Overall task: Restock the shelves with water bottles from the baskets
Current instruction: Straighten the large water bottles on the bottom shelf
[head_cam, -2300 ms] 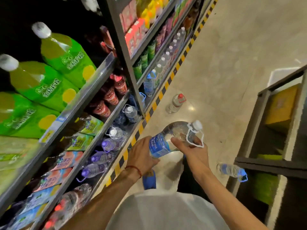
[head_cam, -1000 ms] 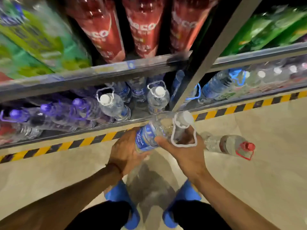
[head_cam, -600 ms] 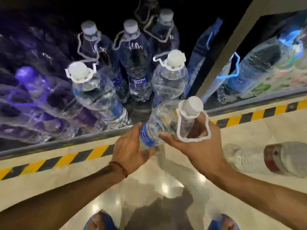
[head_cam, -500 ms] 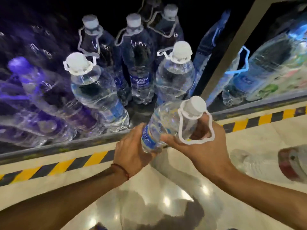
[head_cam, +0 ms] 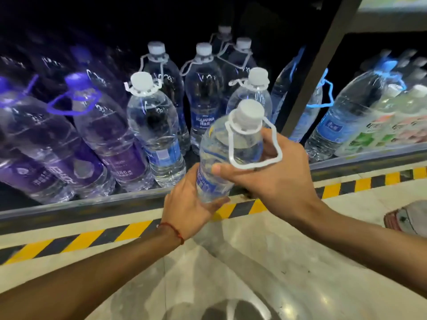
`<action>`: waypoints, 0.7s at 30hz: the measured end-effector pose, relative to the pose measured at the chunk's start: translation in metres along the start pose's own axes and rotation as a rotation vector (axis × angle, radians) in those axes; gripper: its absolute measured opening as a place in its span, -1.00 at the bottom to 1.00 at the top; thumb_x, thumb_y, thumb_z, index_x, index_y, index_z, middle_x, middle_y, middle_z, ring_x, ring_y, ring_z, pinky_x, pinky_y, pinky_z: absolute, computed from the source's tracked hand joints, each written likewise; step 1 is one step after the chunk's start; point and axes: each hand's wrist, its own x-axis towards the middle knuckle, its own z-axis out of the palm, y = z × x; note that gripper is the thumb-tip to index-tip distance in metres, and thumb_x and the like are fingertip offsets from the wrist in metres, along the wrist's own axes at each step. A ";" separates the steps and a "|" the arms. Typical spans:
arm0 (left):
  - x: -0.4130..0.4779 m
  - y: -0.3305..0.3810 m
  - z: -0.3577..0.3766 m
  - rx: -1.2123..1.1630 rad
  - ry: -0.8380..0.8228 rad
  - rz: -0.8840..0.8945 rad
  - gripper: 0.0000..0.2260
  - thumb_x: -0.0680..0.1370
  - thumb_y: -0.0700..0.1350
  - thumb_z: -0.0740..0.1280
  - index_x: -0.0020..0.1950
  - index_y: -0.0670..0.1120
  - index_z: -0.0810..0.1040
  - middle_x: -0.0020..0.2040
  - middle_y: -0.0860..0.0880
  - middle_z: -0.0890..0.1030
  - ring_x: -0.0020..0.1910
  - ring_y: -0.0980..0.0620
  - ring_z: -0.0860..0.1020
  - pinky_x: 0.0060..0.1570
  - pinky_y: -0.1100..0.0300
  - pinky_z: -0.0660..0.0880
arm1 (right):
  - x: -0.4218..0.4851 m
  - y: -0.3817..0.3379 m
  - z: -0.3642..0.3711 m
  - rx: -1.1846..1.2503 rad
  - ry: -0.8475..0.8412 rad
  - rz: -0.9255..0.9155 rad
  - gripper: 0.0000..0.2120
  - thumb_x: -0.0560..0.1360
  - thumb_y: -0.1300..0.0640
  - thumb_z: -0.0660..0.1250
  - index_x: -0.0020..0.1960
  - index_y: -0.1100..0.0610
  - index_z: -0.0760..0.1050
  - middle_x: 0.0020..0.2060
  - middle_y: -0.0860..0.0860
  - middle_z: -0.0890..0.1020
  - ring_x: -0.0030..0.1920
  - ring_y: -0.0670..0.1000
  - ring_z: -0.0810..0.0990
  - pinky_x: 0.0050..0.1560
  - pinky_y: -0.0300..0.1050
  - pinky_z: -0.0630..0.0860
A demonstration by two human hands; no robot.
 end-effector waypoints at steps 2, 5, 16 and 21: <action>0.008 0.007 -0.009 -0.064 0.013 0.024 -0.42 0.38 0.21 0.58 0.29 0.29 0.36 0.11 0.25 0.63 0.11 0.16 0.62 0.09 0.02 0.59 | 0.011 -0.014 -0.003 -0.034 -0.024 -0.047 -0.41 0.26 -0.03 0.74 0.24 -0.01 0.66 0.03 -0.16 0.76 0.08 -0.12 0.74 0.13 -0.01 0.67; 0.026 0.008 -0.014 -0.112 0.092 0.080 -0.35 0.40 0.19 0.58 0.41 0.19 0.38 0.18 0.18 0.65 0.13 0.16 0.63 0.12 0.05 0.60 | 0.030 -0.025 -0.003 -0.105 -0.056 -0.137 -0.39 0.27 -0.09 0.73 0.26 -0.02 0.65 0.05 -0.16 0.76 0.10 -0.16 0.72 0.15 -0.04 0.66; 0.054 -0.009 0.011 -0.305 0.245 0.039 -0.30 0.42 0.09 0.58 0.45 -0.07 0.38 0.32 0.01 0.59 0.28 0.07 0.56 0.30 -0.02 0.51 | 0.069 -0.019 0.007 -0.269 -0.197 -0.265 -0.35 0.30 -0.06 0.72 0.32 0.06 0.62 0.04 -0.17 0.72 0.05 -0.25 0.68 0.05 -0.29 0.57; 0.061 -0.018 0.030 -0.341 0.244 -0.011 -0.37 0.46 -0.09 0.59 0.43 -0.14 0.39 0.32 -0.05 0.54 0.32 0.04 0.52 0.34 -0.04 0.48 | 0.076 0.006 0.014 -0.235 -0.209 -0.252 -0.30 0.29 0.01 0.73 0.38 0.07 0.58 0.13 -0.13 0.72 0.16 -0.18 0.68 0.19 -0.10 0.61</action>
